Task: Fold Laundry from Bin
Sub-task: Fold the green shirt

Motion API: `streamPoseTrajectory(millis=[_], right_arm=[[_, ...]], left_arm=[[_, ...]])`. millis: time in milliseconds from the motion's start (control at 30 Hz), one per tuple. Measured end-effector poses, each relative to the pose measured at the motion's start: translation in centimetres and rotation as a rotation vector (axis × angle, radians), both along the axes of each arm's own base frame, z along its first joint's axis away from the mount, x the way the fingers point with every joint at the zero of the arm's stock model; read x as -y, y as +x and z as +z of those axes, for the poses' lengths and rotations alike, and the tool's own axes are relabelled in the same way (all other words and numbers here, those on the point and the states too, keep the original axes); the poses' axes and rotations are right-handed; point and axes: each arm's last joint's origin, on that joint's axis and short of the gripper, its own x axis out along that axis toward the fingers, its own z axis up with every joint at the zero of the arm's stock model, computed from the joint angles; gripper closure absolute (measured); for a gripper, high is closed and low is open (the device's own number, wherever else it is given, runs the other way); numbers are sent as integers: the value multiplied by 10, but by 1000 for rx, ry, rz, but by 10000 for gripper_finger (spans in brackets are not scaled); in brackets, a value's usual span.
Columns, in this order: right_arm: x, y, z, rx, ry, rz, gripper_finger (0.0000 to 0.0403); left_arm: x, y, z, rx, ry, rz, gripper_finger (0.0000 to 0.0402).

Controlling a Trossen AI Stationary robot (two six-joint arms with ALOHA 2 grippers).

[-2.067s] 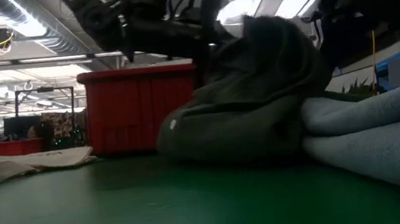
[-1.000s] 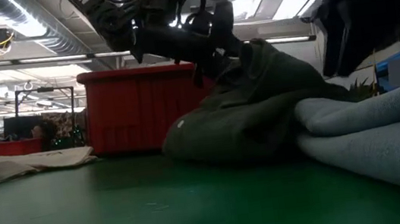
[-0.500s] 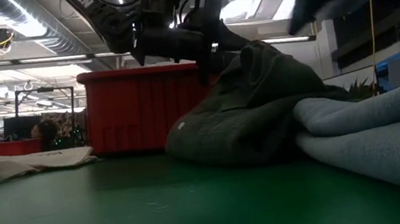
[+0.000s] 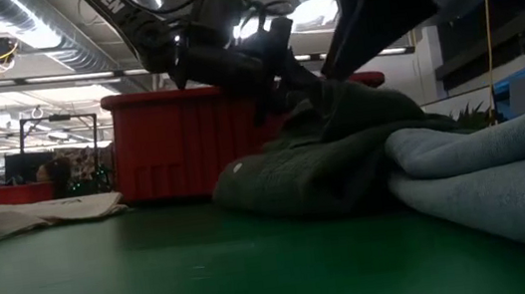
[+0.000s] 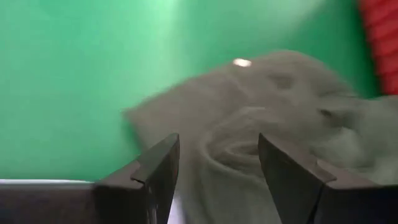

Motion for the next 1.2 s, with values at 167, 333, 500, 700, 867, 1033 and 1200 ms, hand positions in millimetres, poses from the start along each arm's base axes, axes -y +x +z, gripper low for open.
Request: streamPoseTrajectory(millis=[167, 333, 500, 700, 867, 1033, 1200], right_arm=[[-1, -1, -1, -20, -125, -25, 184], [-2, -2, -2, -41, -111, -3, 184], [-2, 0, -10, -65, -107, -14, 185], [-1, 2, -21, -88, -167, -67, 188], [5, -5, -23, -129, -162, -128, 241], [7, -8, -25, -148, -97, -164, 332], [7, -8, -25, -150, -98, -160, 392]], left_arm=[[1, 0, -1, -14, -3, -2, 247], [0, 0, -1, -14, -2, -1, 247], [0, 0, -1, -14, -3, -1, 247], [0, -1, -3, -32, -8, 1, 247], [-1, -2, -4, -44, -16, -10, 247], [-1, -1, -3, -29, -12, -19, 247], [-2, -2, -3, -33, 25, -31, 247]])
